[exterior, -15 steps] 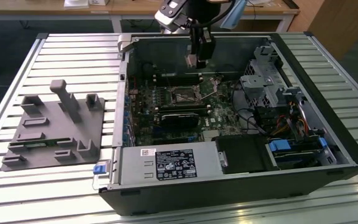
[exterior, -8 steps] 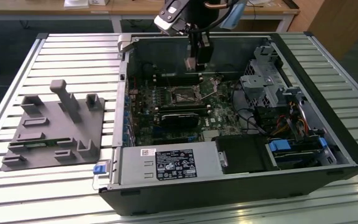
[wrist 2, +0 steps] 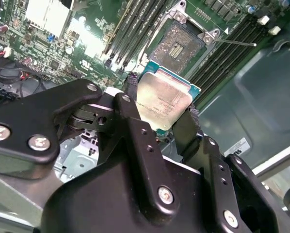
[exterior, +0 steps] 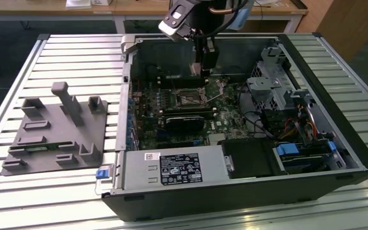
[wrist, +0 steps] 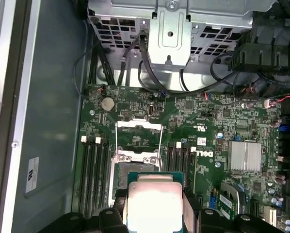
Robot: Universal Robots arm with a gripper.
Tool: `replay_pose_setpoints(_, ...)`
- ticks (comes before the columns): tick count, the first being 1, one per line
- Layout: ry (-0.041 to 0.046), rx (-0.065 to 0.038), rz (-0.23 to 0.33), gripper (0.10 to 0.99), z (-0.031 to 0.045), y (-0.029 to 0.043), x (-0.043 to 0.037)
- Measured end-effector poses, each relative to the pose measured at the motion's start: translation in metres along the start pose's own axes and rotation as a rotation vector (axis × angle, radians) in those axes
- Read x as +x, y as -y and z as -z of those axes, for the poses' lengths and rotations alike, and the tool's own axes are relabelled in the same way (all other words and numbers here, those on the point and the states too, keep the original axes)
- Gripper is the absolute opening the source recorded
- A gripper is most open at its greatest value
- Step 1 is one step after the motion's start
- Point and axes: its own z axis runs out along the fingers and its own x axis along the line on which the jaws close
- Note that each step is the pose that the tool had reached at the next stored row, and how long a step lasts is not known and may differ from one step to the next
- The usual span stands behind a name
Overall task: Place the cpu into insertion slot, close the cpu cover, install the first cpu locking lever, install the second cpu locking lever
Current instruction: 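Place the cpu into insertion slot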
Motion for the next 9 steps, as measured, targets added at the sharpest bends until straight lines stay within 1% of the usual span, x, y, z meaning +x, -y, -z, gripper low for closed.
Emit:
replay_pose_setpoints(2, 0.0025, 0.000, 0.000, 0.537, -0.0029, 0.0002, 0.0000)
replay_pose_setpoints(9, 0.0025, 0.001, 0.000, 0.537, -0.0148, 0.0012, 0.0000)
